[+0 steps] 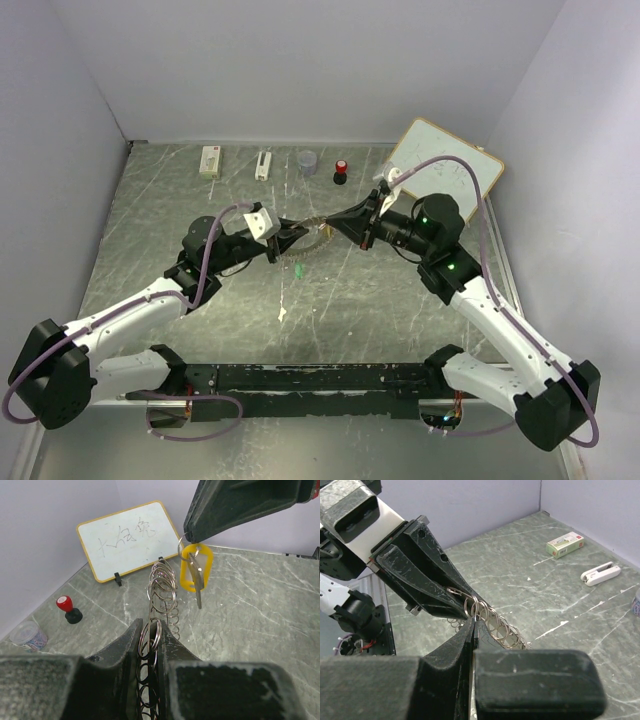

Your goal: Put the keys on the keyring

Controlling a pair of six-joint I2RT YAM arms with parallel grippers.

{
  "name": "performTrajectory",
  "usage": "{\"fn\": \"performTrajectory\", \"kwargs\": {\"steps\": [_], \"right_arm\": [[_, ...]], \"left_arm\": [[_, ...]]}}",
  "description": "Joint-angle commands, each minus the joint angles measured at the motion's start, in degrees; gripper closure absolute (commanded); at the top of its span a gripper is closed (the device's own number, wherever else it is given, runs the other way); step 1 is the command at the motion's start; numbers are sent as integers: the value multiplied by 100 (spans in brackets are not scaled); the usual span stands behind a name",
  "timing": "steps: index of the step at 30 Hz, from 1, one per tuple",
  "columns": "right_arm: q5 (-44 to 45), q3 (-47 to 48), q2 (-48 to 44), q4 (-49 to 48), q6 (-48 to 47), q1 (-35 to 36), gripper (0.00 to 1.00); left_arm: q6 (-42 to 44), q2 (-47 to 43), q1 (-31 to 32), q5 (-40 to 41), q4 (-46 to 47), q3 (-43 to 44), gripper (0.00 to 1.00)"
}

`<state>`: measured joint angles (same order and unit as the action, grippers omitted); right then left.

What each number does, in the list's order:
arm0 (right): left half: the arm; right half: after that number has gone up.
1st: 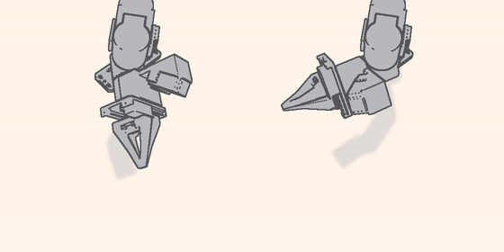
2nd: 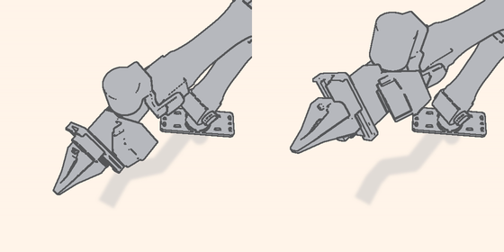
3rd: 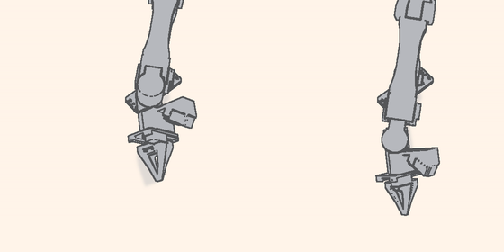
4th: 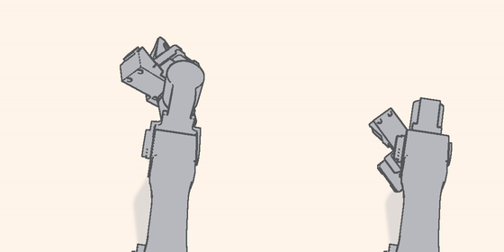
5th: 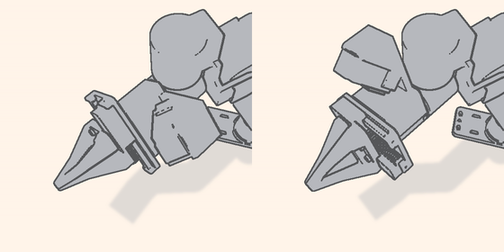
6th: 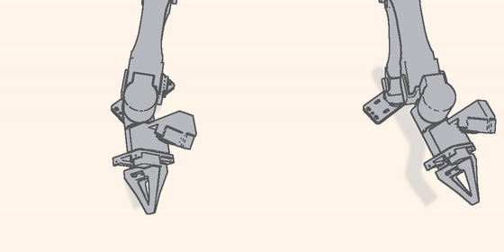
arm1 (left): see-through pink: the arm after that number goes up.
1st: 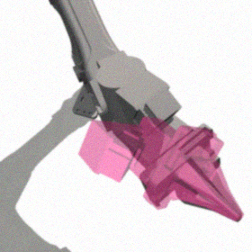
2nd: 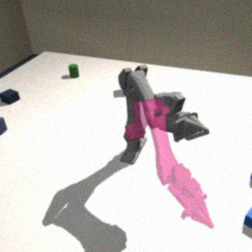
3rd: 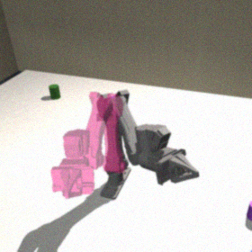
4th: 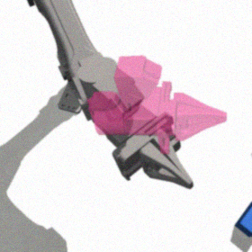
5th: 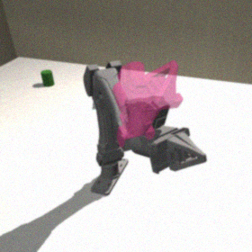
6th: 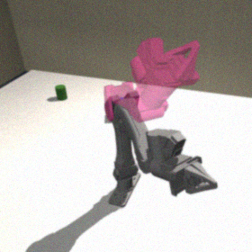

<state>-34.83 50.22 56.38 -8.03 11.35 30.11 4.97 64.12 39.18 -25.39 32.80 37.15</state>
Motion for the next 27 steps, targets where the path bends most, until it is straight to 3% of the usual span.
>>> {"fn": "performTrajectory", "kwargs": {"steps": [1, 27], "right_arm": [[145, 195, 46, 87, 6, 55, 100], [565, 443, 216, 729, 122, 65, 100]], "left_arm": [[250, -59, 41, -185, 83, 298, 93], [984, -203, 106, -109, 257, 62, 93]]}}
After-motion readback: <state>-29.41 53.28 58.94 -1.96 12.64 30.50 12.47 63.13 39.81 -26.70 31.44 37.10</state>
